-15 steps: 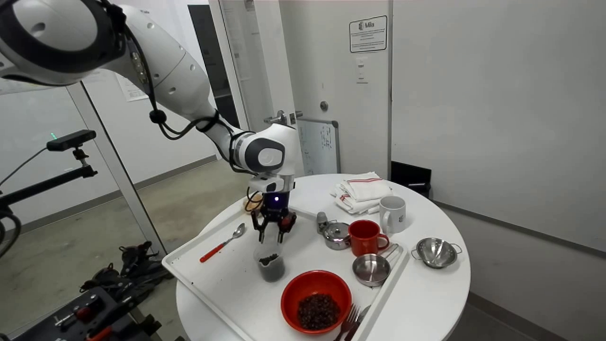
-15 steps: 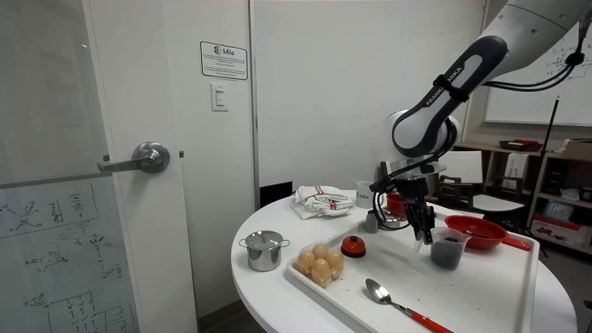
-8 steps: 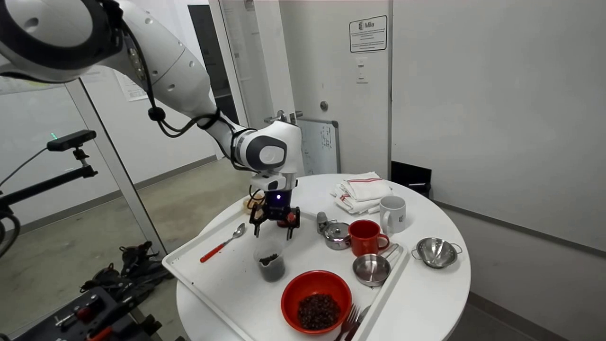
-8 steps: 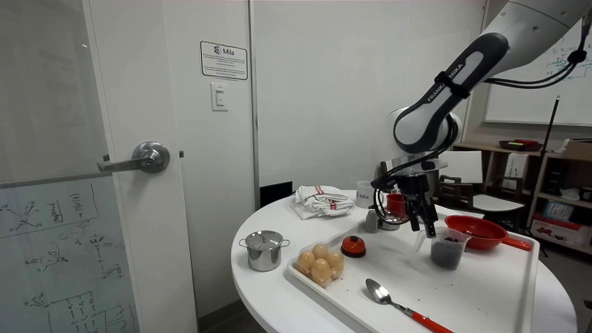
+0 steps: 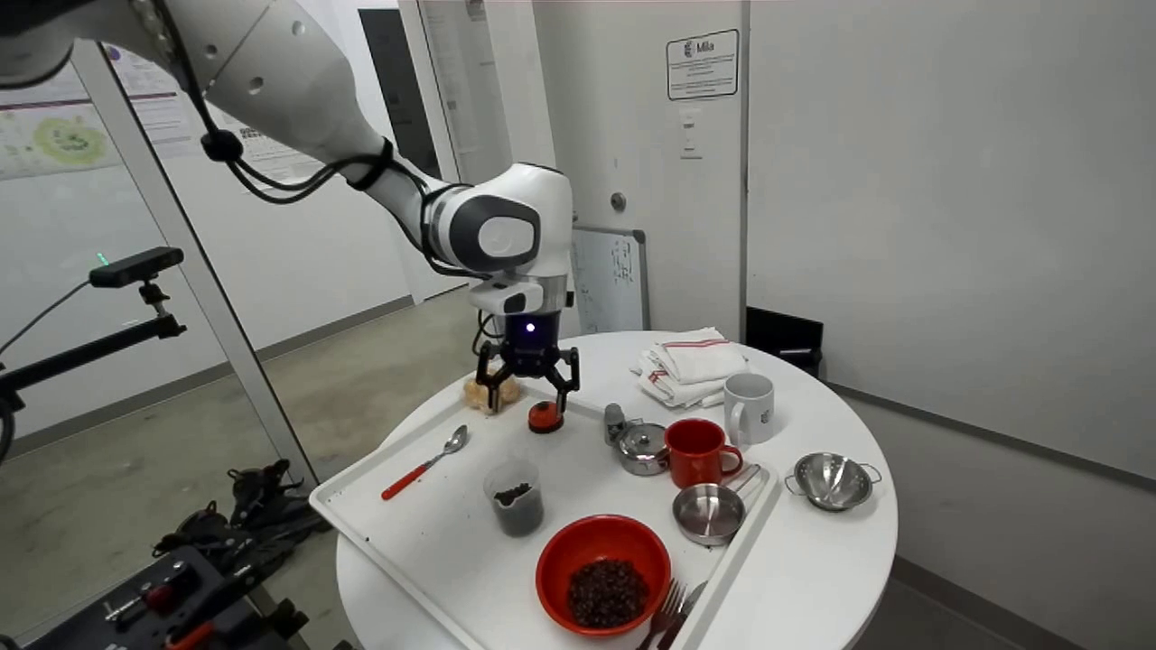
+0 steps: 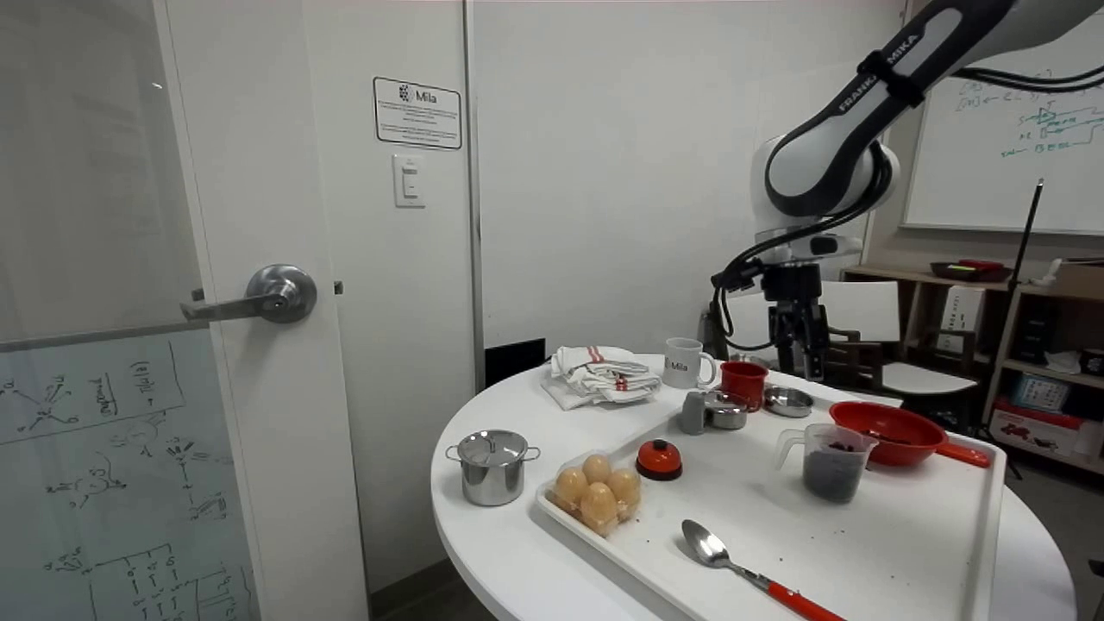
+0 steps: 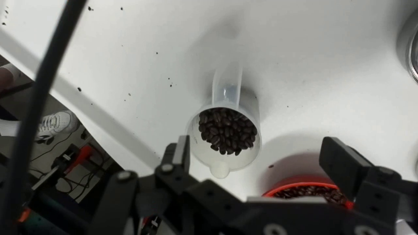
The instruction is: Pour some of the contents from the clear jug into the red bowl
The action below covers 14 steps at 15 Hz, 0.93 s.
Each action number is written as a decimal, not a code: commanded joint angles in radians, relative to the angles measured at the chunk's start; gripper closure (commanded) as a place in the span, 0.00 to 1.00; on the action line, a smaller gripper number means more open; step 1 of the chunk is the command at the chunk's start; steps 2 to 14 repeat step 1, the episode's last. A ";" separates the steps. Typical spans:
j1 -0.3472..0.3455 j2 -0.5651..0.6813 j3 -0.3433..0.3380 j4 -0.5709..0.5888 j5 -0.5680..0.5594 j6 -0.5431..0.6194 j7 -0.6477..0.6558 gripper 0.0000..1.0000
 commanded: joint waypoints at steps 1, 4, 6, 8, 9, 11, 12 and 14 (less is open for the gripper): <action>-0.013 -0.017 0.012 -0.009 -0.009 -0.001 0.006 0.00; -0.013 -0.017 0.012 -0.009 -0.009 -0.001 0.006 0.00; -0.013 -0.017 0.012 -0.009 -0.009 -0.001 0.006 0.00; -0.013 -0.017 0.012 -0.009 -0.009 -0.001 0.006 0.00; -0.013 -0.017 0.012 -0.009 -0.009 -0.001 0.006 0.00; -0.013 -0.017 0.012 -0.009 -0.009 -0.001 0.006 0.00; -0.013 -0.017 0.012 -0.009 -0.009 -0.001 0.006 0.00; -0.013 -0.017 0.012 -0.009 -0.009 -0.001 0.006 0.00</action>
